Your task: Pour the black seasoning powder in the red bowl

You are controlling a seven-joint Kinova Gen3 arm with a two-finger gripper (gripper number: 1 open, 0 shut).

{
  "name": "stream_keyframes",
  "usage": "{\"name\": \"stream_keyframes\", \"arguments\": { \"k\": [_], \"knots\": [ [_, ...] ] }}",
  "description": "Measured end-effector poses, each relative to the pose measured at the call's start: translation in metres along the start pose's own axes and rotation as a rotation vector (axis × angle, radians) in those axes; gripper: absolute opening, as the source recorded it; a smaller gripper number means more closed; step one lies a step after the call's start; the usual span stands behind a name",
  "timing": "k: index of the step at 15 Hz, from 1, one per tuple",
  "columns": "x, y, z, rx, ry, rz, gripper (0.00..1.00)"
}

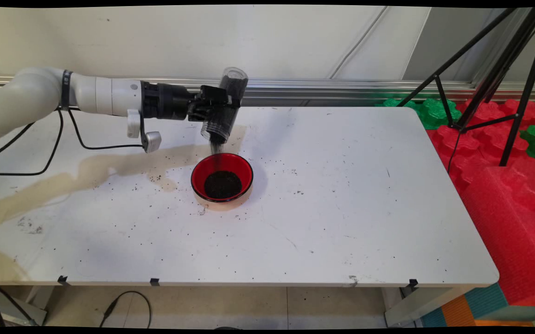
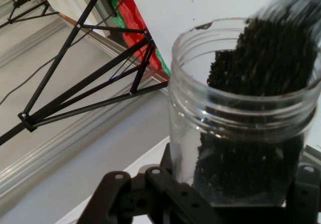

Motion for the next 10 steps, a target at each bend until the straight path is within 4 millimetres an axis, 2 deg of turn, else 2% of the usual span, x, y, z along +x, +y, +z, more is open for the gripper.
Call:
{"name": "stream_keyframes", "arguments": {
  "k": [10],
  "knots": [
    [0.0006,0.0003,0.0013,0.000,0.003,0.011,0.00]
  ]
}}
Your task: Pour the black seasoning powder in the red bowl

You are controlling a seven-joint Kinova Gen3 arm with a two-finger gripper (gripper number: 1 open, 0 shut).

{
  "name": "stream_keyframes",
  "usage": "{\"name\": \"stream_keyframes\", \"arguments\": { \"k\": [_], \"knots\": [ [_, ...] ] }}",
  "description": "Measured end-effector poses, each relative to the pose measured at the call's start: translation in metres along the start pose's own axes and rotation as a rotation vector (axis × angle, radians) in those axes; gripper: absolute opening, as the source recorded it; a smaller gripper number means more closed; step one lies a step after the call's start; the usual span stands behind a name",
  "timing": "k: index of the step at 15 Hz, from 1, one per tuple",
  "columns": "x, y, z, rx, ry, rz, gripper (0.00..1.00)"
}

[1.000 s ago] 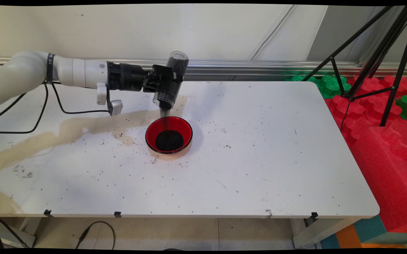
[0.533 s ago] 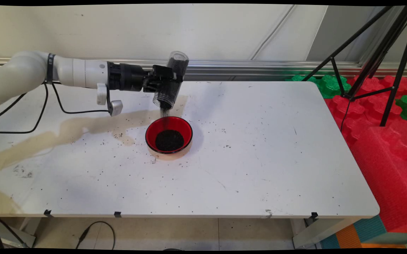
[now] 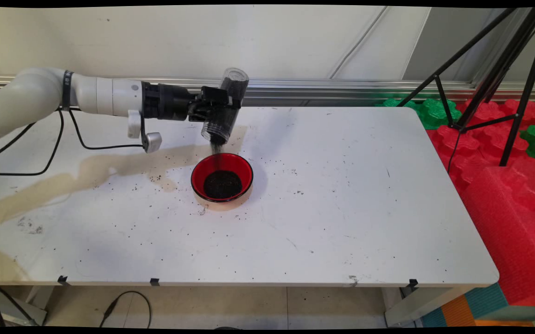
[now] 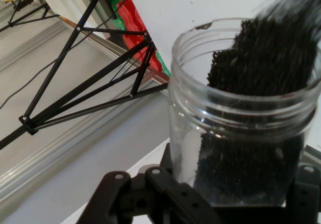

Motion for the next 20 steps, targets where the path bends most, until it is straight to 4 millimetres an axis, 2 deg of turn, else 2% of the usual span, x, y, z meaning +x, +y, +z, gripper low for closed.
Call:
{"name": "stream_keyframes", "arguments": {
  "k": [20],
  "knots": [
    [0.0015,-0.0002,0.0000,0.001,0.005,0.026,0.00]
  ]
}}
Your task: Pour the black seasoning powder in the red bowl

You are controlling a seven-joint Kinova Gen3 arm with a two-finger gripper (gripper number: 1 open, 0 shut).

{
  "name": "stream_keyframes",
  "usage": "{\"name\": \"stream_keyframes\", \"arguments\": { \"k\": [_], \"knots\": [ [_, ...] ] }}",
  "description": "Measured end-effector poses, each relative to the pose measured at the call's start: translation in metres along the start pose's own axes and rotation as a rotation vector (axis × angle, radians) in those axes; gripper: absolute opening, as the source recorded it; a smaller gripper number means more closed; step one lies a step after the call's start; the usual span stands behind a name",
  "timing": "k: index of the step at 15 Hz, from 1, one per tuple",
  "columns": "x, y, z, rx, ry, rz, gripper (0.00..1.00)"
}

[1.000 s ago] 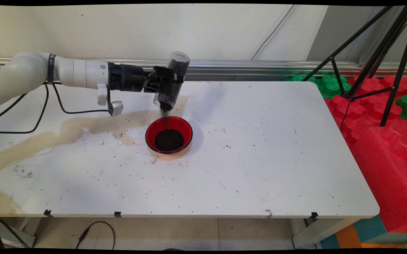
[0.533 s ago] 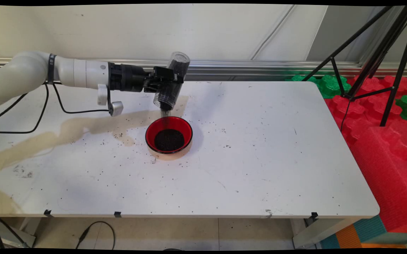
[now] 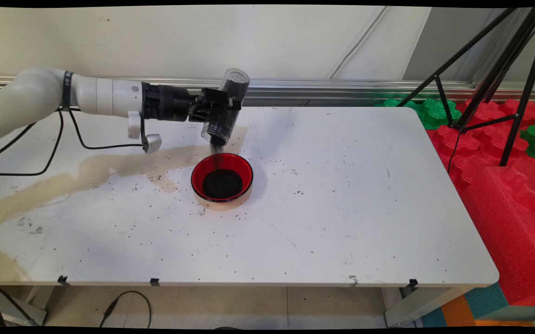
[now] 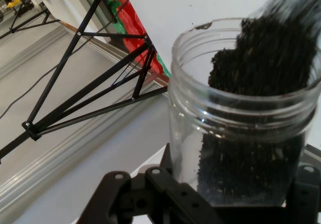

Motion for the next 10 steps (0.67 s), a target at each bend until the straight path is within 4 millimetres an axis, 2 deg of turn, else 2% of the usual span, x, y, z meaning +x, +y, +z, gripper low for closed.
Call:
{"name": "stream_keyframes", "arguments": {
  "k": [10],
  "knots": [
    [0.0006,0.0007,-0.0021,-0.003,0.001,-0.044,0.00]
  ]
}}
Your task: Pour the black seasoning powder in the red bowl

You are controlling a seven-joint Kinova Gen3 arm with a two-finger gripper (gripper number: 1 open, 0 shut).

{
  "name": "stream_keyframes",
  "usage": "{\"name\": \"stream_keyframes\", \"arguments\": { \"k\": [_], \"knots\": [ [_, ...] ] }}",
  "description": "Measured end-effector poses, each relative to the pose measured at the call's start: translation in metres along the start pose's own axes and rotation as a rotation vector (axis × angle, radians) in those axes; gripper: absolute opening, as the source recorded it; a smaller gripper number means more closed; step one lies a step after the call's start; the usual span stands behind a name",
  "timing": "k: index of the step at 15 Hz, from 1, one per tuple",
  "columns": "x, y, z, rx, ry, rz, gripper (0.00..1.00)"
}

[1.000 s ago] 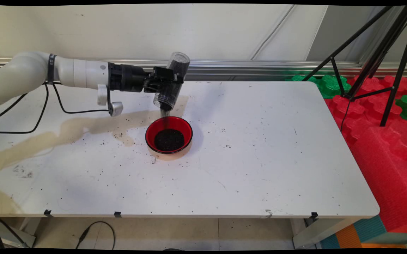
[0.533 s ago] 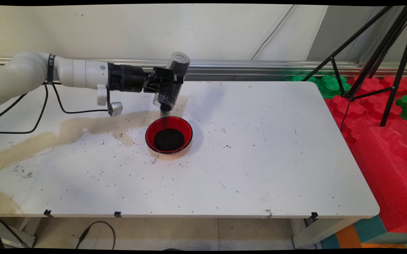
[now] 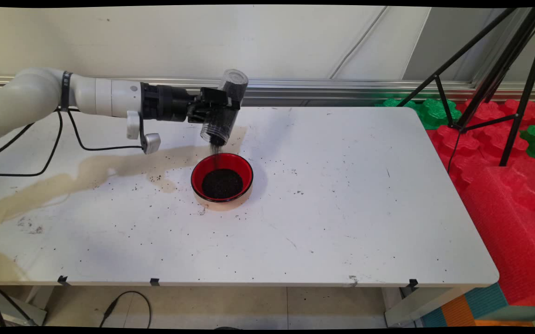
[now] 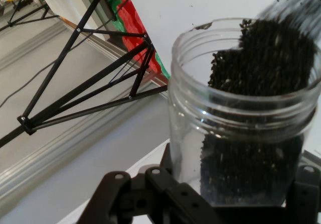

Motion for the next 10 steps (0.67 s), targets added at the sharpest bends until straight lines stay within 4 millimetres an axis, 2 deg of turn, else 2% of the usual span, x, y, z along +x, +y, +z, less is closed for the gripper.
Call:
{"name": "stream_keyframes", "arguments": {
  "k": [10],
  "knots": [
    [-0.0006,0.0042,-0.0038,-0.016,0.003,-0.185,0.00]
  ]
}}
